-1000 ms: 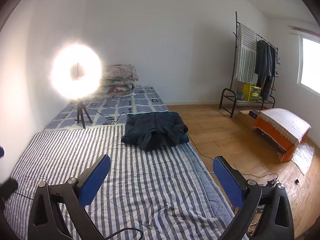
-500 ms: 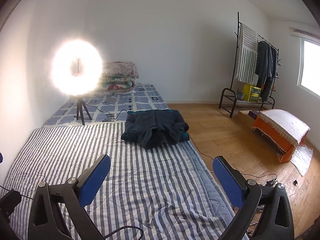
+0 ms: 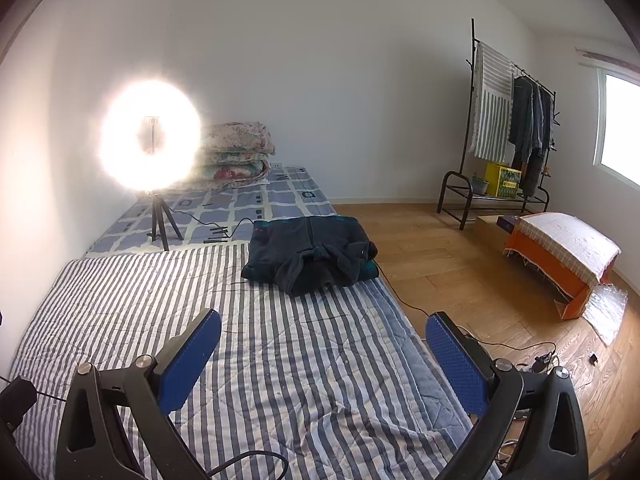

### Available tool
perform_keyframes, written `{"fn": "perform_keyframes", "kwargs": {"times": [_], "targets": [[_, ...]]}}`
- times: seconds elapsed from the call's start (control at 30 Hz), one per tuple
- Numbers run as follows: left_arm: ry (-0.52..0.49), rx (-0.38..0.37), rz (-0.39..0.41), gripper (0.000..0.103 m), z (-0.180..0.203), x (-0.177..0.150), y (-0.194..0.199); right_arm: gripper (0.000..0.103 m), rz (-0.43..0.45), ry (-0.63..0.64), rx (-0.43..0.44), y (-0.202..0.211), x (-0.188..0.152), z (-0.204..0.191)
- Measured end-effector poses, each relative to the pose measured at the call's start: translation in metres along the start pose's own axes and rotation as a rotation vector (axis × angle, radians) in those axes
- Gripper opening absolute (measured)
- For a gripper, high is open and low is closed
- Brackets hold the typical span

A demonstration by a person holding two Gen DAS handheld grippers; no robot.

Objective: Fold large clothes

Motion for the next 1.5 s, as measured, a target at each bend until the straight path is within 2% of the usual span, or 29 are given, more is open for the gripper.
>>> {"fn": "perform_keyframes", "kwargs": {"times": [1.5], "targets": [[-0.008,0.000,0.003,0.103,-0.0007,0.0013,0.0027,0.103,-0.002,0.004,0.007,-0.0034,-0.0034,0.0018]]}}
Point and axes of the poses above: each gripper's, at about its wrist camera, not at the fingertips, and y roughly against the way its jaws point, z to its right, x to its top, the point moved 2 cm from there along -y, roughly the way its jaws point, and after that the axes turned 12 degrees about y, right-handed, at the moved point
